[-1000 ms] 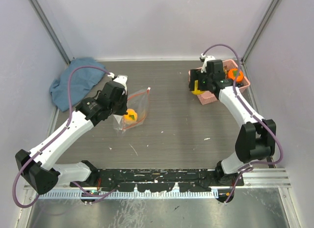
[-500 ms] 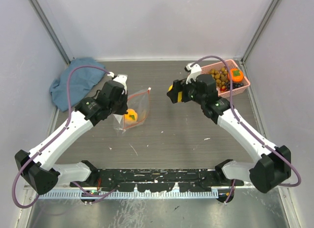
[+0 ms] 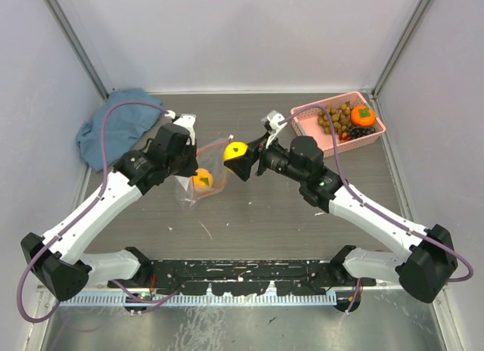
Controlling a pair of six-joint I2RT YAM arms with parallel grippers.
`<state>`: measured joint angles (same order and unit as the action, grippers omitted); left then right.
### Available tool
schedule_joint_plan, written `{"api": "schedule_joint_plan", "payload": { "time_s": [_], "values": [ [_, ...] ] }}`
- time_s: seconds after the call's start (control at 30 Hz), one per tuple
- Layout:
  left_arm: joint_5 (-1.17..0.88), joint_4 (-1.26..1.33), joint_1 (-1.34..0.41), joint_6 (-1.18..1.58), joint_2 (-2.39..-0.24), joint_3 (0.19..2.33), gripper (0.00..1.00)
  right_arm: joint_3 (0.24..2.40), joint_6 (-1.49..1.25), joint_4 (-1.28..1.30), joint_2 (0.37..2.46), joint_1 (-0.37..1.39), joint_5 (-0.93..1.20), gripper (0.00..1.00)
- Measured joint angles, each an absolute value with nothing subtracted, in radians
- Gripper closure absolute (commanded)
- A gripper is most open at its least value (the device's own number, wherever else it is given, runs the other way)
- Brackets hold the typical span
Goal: Place the food in the zip-top bag and seal the zipper
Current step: Place the fake fruit in the zipper food storage bag.
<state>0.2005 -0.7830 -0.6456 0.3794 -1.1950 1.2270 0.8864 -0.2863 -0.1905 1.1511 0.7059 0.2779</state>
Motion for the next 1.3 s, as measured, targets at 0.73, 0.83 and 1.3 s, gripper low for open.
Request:
{"api": "schedule_joint_plan", "payload": {
  "time_s": [0.73, 0.83, 1.3],
  "values": [
    [0.122, -0.775, -0.646, 0.407, -1.166, 1.227, 1.0, 0.831, -0.237, -0.509, 1.411, 0.83, 0.224, 0.5],
    [0.107, -0.774, -0.646, 0.407, -1.166, 1.227, 1.0, 0.831, -0.234, -0.513, 1.439, 0.83, 0.188, 0.49],
    [0.02, -0.749, -0.646, 0.411, -1.166, 1.224, 1.0, 0.857, -0.324, -0.552, 1.571, 0.83, 0.057, 0.48]
  ]
}}
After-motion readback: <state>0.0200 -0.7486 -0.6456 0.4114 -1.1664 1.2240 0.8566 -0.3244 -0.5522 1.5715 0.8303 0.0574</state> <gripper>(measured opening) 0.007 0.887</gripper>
